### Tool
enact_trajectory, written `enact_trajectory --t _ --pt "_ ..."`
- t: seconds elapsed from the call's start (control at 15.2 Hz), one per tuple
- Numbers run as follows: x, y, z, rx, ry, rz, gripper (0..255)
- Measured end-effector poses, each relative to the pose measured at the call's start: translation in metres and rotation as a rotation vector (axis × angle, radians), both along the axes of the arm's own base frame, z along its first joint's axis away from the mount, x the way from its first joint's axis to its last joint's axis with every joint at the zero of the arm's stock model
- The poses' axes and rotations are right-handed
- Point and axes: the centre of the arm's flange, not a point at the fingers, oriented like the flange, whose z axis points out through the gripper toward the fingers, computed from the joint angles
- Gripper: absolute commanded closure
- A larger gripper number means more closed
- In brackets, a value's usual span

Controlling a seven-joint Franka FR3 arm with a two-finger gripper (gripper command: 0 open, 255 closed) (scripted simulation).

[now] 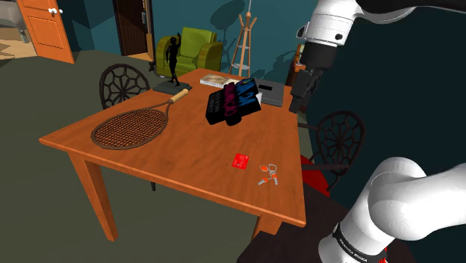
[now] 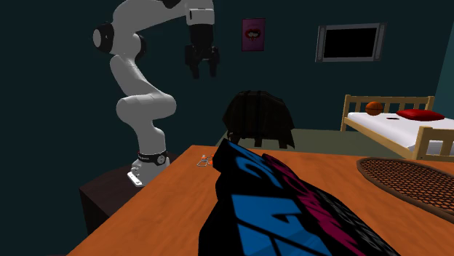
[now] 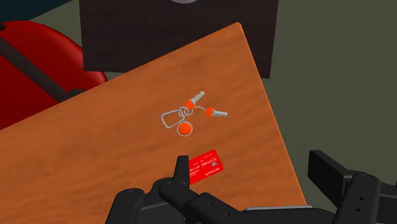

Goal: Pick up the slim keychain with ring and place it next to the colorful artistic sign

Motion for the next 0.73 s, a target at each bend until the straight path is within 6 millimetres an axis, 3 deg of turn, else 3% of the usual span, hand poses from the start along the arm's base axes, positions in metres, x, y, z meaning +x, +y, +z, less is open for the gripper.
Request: enact_trajectory --t 0.2,0.73 --pt "0.005 -0.001 -0.014 -0.005 0.000 0.007 0" --pt "0.030 -0.010 -0.111 -0.036 -0.005 0.052 0"
